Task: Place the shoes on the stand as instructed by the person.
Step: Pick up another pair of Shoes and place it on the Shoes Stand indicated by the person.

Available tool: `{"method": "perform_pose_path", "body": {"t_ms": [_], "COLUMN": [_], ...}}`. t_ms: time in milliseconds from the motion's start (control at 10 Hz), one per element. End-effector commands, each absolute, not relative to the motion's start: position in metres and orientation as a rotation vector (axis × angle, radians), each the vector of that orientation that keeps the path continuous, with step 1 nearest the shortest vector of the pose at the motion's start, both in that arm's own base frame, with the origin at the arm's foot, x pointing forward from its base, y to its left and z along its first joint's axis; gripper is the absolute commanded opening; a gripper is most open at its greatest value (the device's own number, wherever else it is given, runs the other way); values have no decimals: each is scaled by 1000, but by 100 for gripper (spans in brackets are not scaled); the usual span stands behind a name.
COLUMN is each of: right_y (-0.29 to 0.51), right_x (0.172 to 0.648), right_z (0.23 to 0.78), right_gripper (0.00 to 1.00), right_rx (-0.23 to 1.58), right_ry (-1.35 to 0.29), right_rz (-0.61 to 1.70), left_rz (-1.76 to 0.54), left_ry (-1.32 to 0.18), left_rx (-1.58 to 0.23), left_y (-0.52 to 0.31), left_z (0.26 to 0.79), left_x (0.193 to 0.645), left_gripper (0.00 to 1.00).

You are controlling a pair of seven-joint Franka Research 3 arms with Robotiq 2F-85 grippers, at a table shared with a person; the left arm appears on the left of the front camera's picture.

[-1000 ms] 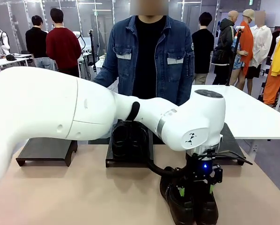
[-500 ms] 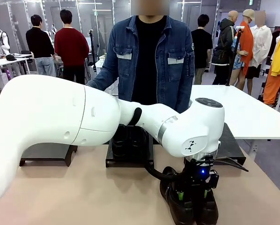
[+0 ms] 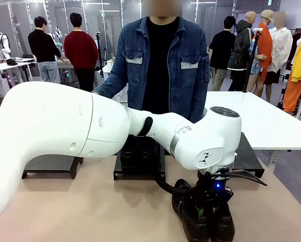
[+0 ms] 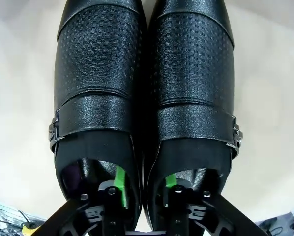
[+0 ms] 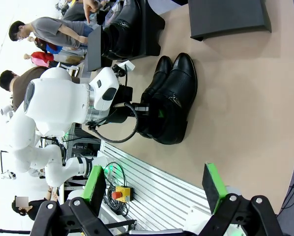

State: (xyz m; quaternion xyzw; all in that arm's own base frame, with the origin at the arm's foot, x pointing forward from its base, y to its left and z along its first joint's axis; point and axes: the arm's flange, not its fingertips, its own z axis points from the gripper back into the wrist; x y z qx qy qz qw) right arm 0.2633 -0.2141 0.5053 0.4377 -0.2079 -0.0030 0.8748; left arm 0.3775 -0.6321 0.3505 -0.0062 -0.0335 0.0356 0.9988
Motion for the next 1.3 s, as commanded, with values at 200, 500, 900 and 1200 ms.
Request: {"method": "perform_pose_path", "body": {"t_ms": [200, 500, 900, 1200], "right_y": [-213, -213, -213, -213], "right_x": [263, 263, 263, 263], "right_z": [506, 506, 506, 506], "right_gripper": [100, 100, 100, 100], "right_rx": [925, 925, 925, 925], "right_ry": [-436, -436, -436, -436], "right_rz": [-12, -12, -12, -12], "left_rz": [105, 124, -23, -109], "left_ry": [-85, -121, -180, -313], "left_rx": [-13, -62, -109, -32], "left_y": [-632, -591, -468, -370], "left_z": [363, 443, 530, 540], "left_x": [382, 379, 389, 377], "left_gripper": [0, 0, 0, 0]}}
